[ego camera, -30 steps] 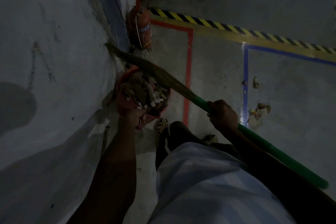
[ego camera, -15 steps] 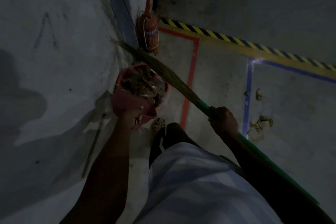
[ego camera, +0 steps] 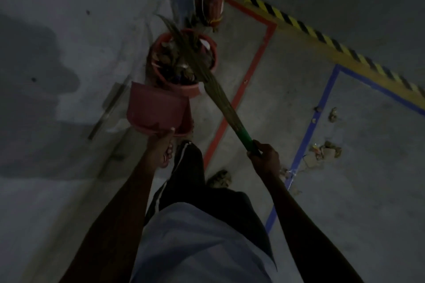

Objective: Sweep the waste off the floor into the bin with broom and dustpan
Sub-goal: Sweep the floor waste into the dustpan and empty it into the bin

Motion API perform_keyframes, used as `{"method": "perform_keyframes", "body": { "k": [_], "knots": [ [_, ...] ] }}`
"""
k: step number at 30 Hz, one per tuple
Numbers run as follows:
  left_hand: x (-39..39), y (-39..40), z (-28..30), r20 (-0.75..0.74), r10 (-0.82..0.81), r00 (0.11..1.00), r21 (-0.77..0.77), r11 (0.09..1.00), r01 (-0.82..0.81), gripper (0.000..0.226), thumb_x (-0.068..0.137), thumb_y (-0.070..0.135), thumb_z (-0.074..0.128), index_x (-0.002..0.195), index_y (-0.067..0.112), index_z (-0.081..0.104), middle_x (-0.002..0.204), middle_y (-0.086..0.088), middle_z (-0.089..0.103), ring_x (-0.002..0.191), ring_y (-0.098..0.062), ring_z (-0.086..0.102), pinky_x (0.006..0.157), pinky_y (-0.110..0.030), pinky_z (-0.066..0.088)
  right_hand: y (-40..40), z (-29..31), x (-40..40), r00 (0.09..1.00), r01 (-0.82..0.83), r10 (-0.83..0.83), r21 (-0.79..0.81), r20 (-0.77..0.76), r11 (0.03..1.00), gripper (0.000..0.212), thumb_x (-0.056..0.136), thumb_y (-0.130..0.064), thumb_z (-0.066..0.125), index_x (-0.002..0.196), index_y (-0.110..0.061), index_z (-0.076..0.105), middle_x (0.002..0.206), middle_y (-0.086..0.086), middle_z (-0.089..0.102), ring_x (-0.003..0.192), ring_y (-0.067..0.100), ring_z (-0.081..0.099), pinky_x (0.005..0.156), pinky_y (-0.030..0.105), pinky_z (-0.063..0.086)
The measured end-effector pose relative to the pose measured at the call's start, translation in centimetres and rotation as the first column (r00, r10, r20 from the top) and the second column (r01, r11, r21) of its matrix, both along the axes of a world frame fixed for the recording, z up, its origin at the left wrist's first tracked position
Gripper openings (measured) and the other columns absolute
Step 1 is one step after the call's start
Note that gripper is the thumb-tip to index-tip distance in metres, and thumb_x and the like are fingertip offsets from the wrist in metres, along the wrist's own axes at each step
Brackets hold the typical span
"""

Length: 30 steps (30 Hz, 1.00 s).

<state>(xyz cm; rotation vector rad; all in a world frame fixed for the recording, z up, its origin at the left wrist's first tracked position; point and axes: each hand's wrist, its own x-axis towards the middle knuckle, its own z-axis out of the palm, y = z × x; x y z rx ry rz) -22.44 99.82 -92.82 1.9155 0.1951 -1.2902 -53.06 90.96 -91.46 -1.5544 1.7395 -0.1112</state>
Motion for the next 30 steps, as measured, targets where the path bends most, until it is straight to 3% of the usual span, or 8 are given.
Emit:
{"method": "perform_keyframes", "body": {
  "k": [6, 11, 16, 19, 22, 24, 26, 30],
  "knots": [
    [-1.8, 5.6, -4.9, 0.002, 0.126, 0.992, 0.072, 0.989, -0.126, 0.062, 0.092, 0.036, 0.074, 0.038, 0.02, 0.048, 0.038, 0.001, 0.041, 0.031, -0.013, 0.035, 0.037, -0.017, 0.031, 3.4, -6.5, -0.6, 0.992, -0.123, 0.12, 0.067, 0.039, 0.99, 0.046, 0.081, -0.015, 0.076, 0.127, -0.013, 0.067, 0.115, 0.013, 0.069, 0.095, 0.032, 0.068, 0.074, 0.04, 0.056],
    [-1.9, 8.2, -13.6, 0.007, 0.261, 0.965, 0.193, 0.947, -0.257, 0.053, 0.091, 0.038, 0.074, 0.056, 0.014, 0.044, 0.037, 0.002, 0.042, 0.029, -0.012, 0.038, 0.035, -0.016, 0.031, 3.9, -15.7, 0.5, 0.98, -0.193, 0.183, 0.139, 0.079, 0.971, 0.045, 0.078, -0.01, 0.079, 0.121, -0.012, 0.071, 0.114, 0.011, 0.071, 0.101, 0.029, 0.068, 0.079, 0.044, 0.056],
    [-0.4, 10.4, -24.2, -0.009, 0.357, 0.934, 0.22, 0.912, -0.346, 0.056, 0.086, 0.04, 0.079, 0.053, 0.016, 0.042, 0.039, -0.001, 0.041, 0.03, -0.015, 0.035, 0.042, -0.02, 0.031, 2.8, -27.0, 4.7, 0.97, -0.235, 0.221, 0.153, 0.104, 0.96, 0.044, 0.076, -0.004, 0.077, 0.119, -0.009, 0.071, 0.113, 0.011, 0.072, 0.101, 0.027, 0.069, 0.082, 0.042, 0.057],
    [1.0, 11.5, -29.8, -0.031, 0.351, 0.936, 0.226, 0.914, -0.336, 0.055, 0.084, 0.038, 0.081, 0.054, 0.016, 0.041, 0.041, -0.001, 0.041, 0.032, -0.016, 0.034, 0.043, -0.021, 0.029, 1.9, -32.9, 8.5, 0.959, -0.265, 0.245, 0.141, 0.141, 0.954, 0.041, 0.083, -0.009, 0.074, 0.124, -0.006, 0.069, 0.106, 0.013, 0.073, 0.087, 0.025, 0.069, 0.073, 0.036, 0.056],
    [2.4, 13.3, -34.5, -0.026, 0.329, 0.944, 0.226, 0.922, -0.315, 0.05, 0.084, 0.033, 0.082, 0.056, 0.013, 0.046, 0.042, -0.001, 0.043, 0.031, -0.013, 0.035, 0.039, -0.018, 0.03, 1.9, -38.1, 12.8, 0.95, -0.282, 0.247, 0.188, 0.191, 0.941, 0.037, 0.089, -0.012, 0.067, 0.126, -0.012, 0.068, 0.077, 0.008, 0.07, 0.061, 0.018, 0.061, 0.061, 0.035, 0.053],
    [3.4, 14.7, -36.4, -0.022, 0.317, 0.948, 0.224, 0.926, -0.305, 0.046, 0.08, 0.036, 0.085, 0.059, 0.012, 0.052, 0.045, -0.003, 0.043, 0.033, -0.015, 0.036, 0.043, -0.02, 0.031, 2.4, -40.4, 15.4, 0.934, -0.303, 0.251, 0.189, 0.256, 0.934, 0.035, 0.088, -0.02, 0.063, 0.122, -0.019, 0.071, 0.064, -0.001, 0.066, 0.053, 0.019, 0.059, 0.052, 0.037, 0.05],
    [4.7, 16.4, -38.1, -0.011, 0.304, 0.953, 0.205, 0.933, -0.295, 0.045, 0.076, 0.037, 0.088, 0.058, 0.015, 0.053, 0.047, -0.004, 0.042, 0.037, -0.015, 0.036, 0.047, -0.024, 0.031, 3.2, -42.6, 17.9, 0.924, -0.295, 0.221, 0.214, 0.313, 0.931, 0.039, 0.083, -0.026, 0.059, 0.119, -0.017, 0.071, 0.055, -0.005, 0.06, 0.046, 0.016, 0.056, 0.044, 0.029, 0.044],
    [6.9, 18.7, -39.9, 0.017, 0.226, 0.974, 0.224, 0.948, -0.224, 0.049, 0.085, 0.029, 0.081, 0.054, 0.017, 0.045, 0.045, -0.002, 0.04, 0.032, -0.013, 0.034, 0.038, -0.017, 0.025, 5.1, -46.2, 21.7, 0.943, -0.278, 0.189, 0.333, 0.276, 0.901, 0.041, 0.087, -0.02, 0.055, 0.125, -0.016, 0.069, 0.06, 0.006, 0.064, 0.044, 0.024, 0.061, 0.043, 0.028, 0.044]
  ]
}}
